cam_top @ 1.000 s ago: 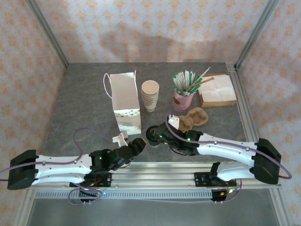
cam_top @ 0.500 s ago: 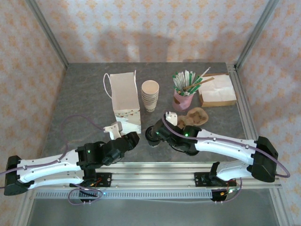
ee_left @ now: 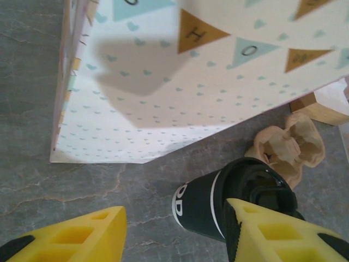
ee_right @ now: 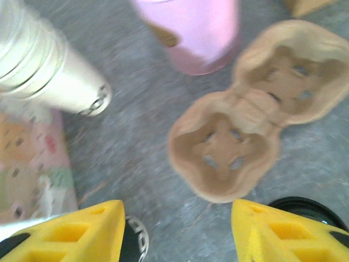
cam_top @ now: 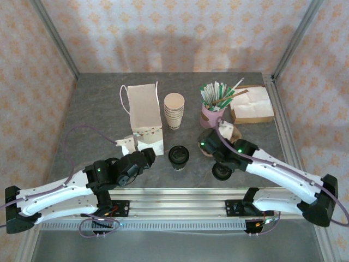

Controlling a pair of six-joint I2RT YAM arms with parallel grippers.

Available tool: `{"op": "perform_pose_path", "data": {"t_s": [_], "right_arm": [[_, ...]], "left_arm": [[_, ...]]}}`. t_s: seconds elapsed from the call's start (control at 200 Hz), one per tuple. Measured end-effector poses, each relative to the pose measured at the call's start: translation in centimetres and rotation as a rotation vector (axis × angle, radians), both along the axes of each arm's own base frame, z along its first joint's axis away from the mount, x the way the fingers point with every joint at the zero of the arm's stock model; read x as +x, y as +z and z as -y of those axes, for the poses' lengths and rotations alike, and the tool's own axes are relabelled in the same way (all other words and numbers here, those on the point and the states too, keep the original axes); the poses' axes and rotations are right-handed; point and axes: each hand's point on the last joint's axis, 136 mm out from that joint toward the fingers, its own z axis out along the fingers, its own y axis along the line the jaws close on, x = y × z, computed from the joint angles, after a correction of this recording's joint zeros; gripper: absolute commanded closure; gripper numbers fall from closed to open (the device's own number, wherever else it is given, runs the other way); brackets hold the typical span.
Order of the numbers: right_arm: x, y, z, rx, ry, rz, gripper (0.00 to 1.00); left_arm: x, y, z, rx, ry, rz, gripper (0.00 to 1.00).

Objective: Pack the takeout coffee

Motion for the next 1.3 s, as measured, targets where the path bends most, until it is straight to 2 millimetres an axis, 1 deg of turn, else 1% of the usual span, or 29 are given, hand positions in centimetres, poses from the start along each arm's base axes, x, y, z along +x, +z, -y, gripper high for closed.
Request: {"op": "perform_pose_path", "data": {"t_s": [0.075,0.165,0.245,0.31,0.485,0.625,0.756,0.891,1.006,1.131,1.296], "right_arm": [[0.2,-1.4,2.2,0.011,-0.089,-0.026,0.51],[0.5,-3.8,4.8,0.024,-0.199,-0.084,0.53],[1.0,-5.5,6.4,0.034,-0.278,-0.125,0.53],[1.4,-6.3,6.9,0.039,-0.315,-0.146,0.53],[3.2,-8.0,6.9,0.033,-0.358,-0.178,0.54],[4.7,-9.3,6.0,0.013,-0.357,-0.199,0.56],[5.9,-10.0,5.3,0.003,-0.354,-0.204,0.57],[7.1,-10.2,4.9,0.000,-0.359,-0.196,0.58],[7.6,-10.6,4.7,-0.004,-0.369,-0.195,0.56],[7.7,-11.1,4.8,-0.013,-0.384,-0.202,0.56],[7.8,-11.3,5.1,-0.024,-0.404,-0.196,0.55]], "left_arm": [[0.3,-0.1,-0.4,0.002,0.015,-0.005,0.49],[0.5,-0.2,-0.6,0.005,0.016,-0.009,0.49],[0.5,-0.2,-0.7,0.002,0.014,-0.010,0.49],[0.4,0.0,-0.7,-0.002,0.012,-0.005,0.49],[0.3,0.1,-0.8,-0.016,0.005,-0.002,0.48],[0.0,-0.5,-1.0,-0.014,-0.001,-0.015,0.48],[0.1,-0.7,-1.2,-0.011,0.006,-0.019,0.47],[0.1,-0.8,-1.2,-0.012,0.005,-0.020,0.47],[0.0,-0.7,-1.2,-0.018,0.003,-0.019,0.47],[-0.1,-0.4,-1.3,-0.027,0.003,-0.012,0.47],[-0.1,-0.3,-1.4,-0.033,0.003,-0.009,0.47]]}}
